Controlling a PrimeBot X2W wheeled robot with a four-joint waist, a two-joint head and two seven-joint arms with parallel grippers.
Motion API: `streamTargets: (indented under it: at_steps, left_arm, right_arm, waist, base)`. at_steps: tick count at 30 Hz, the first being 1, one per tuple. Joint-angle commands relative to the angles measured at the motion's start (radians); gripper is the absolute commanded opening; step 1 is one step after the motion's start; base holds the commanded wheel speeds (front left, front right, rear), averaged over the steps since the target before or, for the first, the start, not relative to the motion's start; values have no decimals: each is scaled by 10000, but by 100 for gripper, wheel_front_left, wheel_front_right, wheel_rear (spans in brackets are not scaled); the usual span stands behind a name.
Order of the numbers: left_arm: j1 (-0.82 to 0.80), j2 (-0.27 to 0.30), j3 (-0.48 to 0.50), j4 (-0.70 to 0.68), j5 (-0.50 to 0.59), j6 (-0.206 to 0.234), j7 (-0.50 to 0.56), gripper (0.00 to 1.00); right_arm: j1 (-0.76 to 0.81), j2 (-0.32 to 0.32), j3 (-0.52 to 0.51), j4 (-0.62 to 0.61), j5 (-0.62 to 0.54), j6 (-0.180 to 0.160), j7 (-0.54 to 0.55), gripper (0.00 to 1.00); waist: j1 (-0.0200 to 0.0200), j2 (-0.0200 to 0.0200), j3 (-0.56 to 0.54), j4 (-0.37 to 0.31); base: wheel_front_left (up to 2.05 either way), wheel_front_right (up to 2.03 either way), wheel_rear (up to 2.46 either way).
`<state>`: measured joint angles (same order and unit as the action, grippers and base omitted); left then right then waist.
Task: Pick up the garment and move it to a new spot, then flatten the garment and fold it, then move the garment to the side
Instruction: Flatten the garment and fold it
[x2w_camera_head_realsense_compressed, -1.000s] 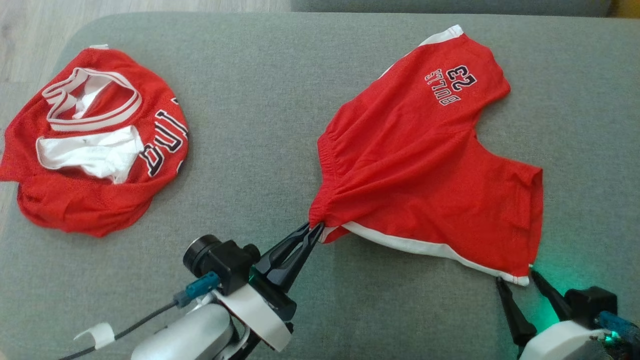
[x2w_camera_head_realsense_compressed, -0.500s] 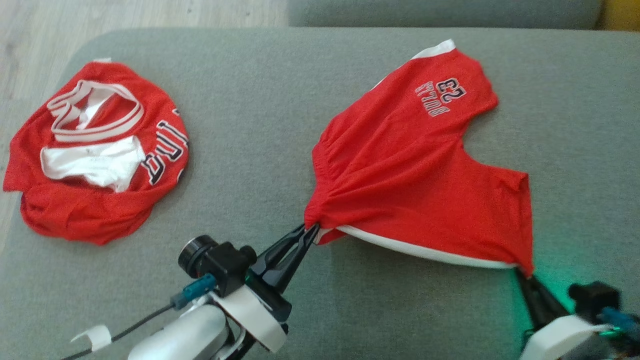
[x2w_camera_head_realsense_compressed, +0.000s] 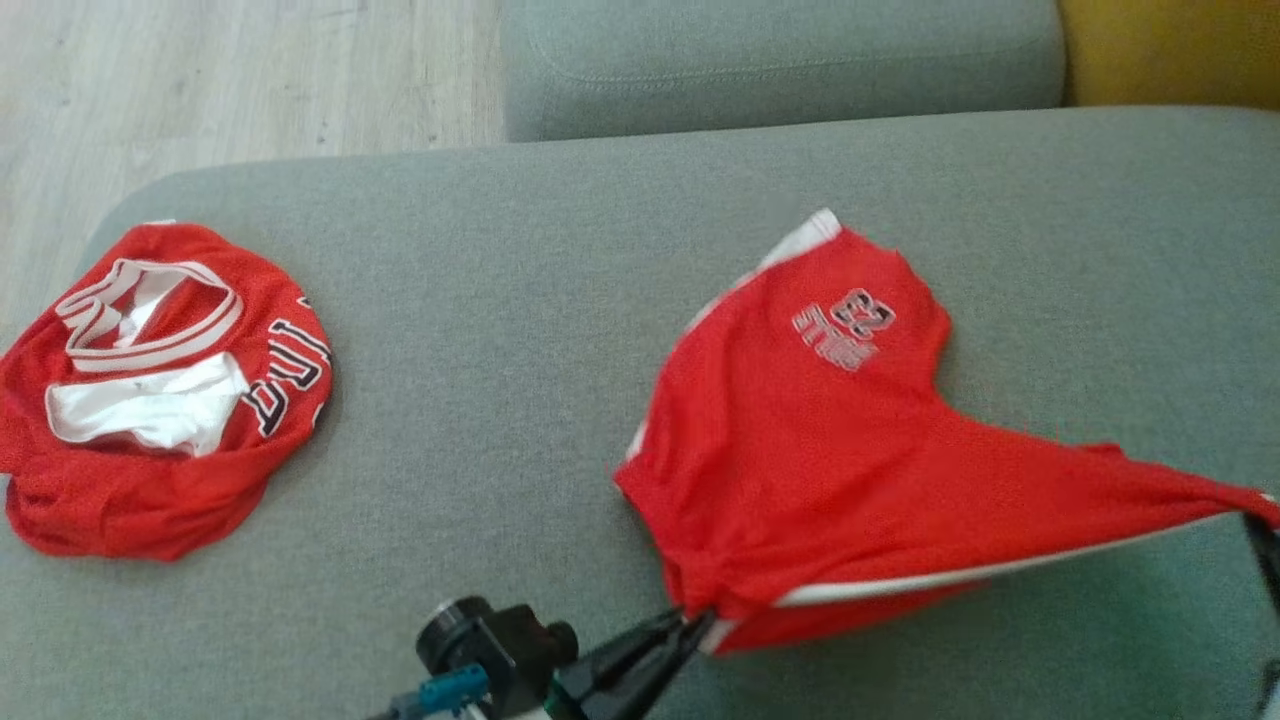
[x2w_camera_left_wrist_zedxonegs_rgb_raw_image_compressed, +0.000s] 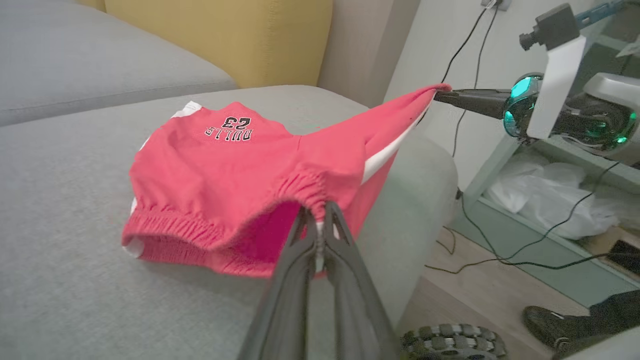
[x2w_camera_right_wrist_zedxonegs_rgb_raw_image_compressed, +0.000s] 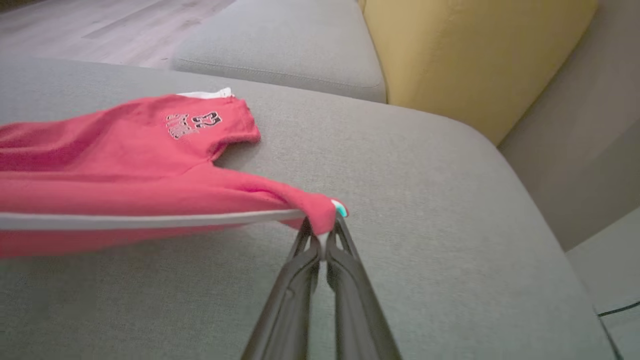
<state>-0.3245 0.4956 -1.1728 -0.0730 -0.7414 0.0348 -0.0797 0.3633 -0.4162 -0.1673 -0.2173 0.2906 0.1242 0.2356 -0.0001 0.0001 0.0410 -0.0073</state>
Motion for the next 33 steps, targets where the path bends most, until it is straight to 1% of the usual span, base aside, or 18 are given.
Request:
streamTargets:
  at_steps: [1, 3, 5, 8, 10, 13, 18, 19, 23, 27, 33]
  left_arm:
    - [-194, 304, 297, -486, -132, 48, 86, 0]
    - [-115, 270, 349, -890, -380, 80, 172, 0]
    - [-100, 176, 492, -1050, -646, 103, 155, 0]
    - [-188, -120, 768, -864, -1069, 64, 43, 0]
    - [-295, -418, 987, -572, -1441, -95, -98, 0]
    - [-532, -941, 1314, 99, -2024, -482, -338, 0]
    - [-1011, -1691, 1705, 1266, -2830, -1061, -505, 0]
    - [-1011, -1691, 1705, 1266, -2830, -1061, -505, 0]
    - [-1353, -2076, 1930, 1972, -3378, -1333, -516, 0]
    - [-1676, -2433, 2082, 2533, -3865, -1516, -560, 0]
    - [-2141, -2745, 2109, 3341, -4042, -1618, -820, 0]
  right_arm:
    - [-61, -378, -231, -714, 30, 65, 251, 0]
    - [149, -410, -540, -1455, -3, 65, 768, 0]
    - [95, -545, -563, -1907, 7, 65, 1260, 0]
    - [-522, -836, -276, -1889, 296, 65, 1932, 0]
    - [-1167, -1148, -9, -1403, 529, 65, 2406, 0]
    - [-2364, -1680, 519, -352, 706, 65, 2981, 0]
    - [-4786, -2184, 2119, 1430, 1178, 65, 3339, 0]
    - [-4786, -2184, 2119, 1430, 1178, 65, 3339, 0]
    - [-6592, -2375, 3450, 2828, 1393, 65, 3282, 0]
    - [-8087, -2493, 4626, 4132, 1514, 65, 3088, 0]
    - [-9874, -2413, 6172, 5584, 1802, 65, 2458, 0]
  waist:
    - [1, -1, -33, 51]
    - [1, -1, -44, 127]
    - [1, -1, 8, 247]
    - [1, -1, 222, 485]
    - [1, -1, 443, 675]
    - [1, -1, 759, 992]
    - [1, -1, 1265, 1367]
    - [1, -1, 1265, 1367]
    - [1, -1, 1657, 1616]
    - [1, -1, 1989, 1857]
    - [1, -1, 2348, 2028]
  base:
    - [0, 0, 0]
    - [0, 0, 0]
    - [0, 0, 0]
    - [0, 0, 0]
    - [0, 0, 0]
    - [0, 0, 0]
    - [0, 0, 0]
    - [0, 0, 0]
    - [0, 0, 0]
    - [0, 0, 0]
    - [0, 0, 0]
